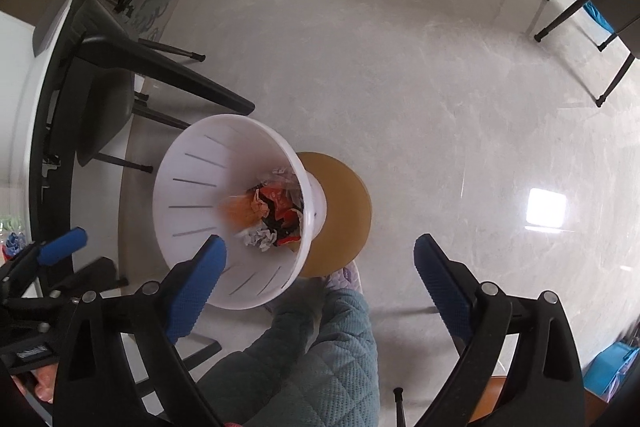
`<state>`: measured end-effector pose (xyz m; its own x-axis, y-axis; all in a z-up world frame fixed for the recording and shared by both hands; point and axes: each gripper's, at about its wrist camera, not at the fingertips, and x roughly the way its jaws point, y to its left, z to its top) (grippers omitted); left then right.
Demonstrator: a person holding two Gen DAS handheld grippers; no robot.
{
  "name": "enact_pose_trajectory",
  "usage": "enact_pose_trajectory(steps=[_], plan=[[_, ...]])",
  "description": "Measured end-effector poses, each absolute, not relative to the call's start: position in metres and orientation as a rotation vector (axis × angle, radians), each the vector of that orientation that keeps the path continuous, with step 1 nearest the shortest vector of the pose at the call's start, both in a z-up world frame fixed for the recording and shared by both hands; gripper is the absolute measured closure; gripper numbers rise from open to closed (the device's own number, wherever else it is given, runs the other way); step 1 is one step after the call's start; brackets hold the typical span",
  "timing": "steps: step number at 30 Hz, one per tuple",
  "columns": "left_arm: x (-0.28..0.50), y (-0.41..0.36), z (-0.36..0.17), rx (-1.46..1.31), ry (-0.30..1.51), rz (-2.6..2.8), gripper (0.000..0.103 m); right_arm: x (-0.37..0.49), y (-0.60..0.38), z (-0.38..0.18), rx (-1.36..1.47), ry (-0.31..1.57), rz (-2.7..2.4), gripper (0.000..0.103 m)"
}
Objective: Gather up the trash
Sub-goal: 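Drop the paper cone into the wastebasket with the right tool while the left tool drops the bag, then move both tools back over the table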
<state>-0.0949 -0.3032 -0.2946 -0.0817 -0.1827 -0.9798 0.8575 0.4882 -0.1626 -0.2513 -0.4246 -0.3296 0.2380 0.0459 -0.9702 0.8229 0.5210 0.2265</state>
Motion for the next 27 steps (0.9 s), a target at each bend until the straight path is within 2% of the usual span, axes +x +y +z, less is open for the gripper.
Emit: enact_pose_trajectory(steps=[1, 3, 9, 14, 21, 27], plan=[[-0.097, -0.306, -0.292, 0.639, 1.385, -0.970, 0.023, -0.252, -0.424, -0.329, 0.887, 1.231, -0.645, 0.009], [-0.096, -0.305, -0.287, 0.628, 1.386, -0.964, 0.013, -0.250, -0.425, -0.329, 0.885, 1.232, -0.644, 0.009], [-0.095, -0.298, -0.254, 0.570, 1.342, -0.960, 0.013, -0.239, -0.425, -0.316, 0.849, 1.215, -0.624, 0.009], [-0.087, -0.278, -0.211, 0.509, 1.278, -0.942, 0.013, -0.213, -0.417, -0.278, 0.758, 1.174, -0.559, 0.009], [-0.056, -0.204, -0.135, 0.405, 1.121, -0.803, 0.008, -0.142, -0.368, -0.190, 0.510, 1.074, -0.335, 0.008], [-0.025, -0.117, -0.103, 0.330, 1.053, -0.590, 0.008, -0.078, -0.306, -0.152, 0.350, 1.019, -0.106, 0.005]])
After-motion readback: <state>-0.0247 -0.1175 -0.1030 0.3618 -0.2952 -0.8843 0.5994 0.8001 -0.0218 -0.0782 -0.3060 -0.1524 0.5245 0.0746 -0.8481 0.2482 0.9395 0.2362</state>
